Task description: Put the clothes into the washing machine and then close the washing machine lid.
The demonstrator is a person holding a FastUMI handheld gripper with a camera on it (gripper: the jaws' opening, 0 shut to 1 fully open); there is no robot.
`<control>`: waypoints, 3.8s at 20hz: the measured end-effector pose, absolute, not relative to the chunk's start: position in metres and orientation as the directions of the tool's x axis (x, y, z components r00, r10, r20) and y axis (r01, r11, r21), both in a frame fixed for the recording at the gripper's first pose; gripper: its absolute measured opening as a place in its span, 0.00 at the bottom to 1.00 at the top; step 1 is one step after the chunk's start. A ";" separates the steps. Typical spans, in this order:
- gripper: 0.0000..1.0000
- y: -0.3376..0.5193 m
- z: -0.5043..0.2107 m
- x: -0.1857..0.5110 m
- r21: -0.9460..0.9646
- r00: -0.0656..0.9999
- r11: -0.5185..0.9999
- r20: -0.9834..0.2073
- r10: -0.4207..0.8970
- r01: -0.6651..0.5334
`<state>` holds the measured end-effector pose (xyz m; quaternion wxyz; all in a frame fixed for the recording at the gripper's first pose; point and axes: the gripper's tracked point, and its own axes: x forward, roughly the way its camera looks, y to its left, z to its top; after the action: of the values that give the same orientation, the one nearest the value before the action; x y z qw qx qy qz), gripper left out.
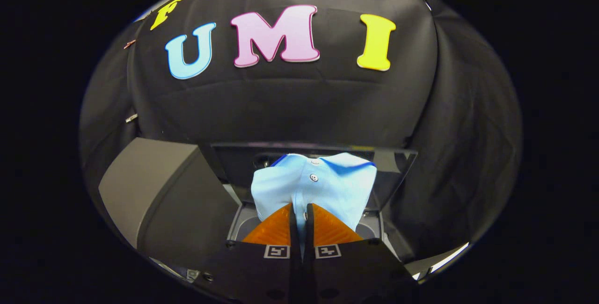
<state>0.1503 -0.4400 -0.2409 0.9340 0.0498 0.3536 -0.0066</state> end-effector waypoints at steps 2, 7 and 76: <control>0.05 -0.440 -0.268 0.143 0.077 0.719 0.996 -0.694 0.017 0.051; 0.05 -0.438 -0.332 0.130 0.073 0.622 0.994 -0.783 0.008 0.079; 0.99 -0.455 -0.189 0.203 0.189 0.955 0.977 -0.293 -0.043 0.102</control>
<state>0.2027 -0.4549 -0.1891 0.9834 0.1018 0.1453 -0.0369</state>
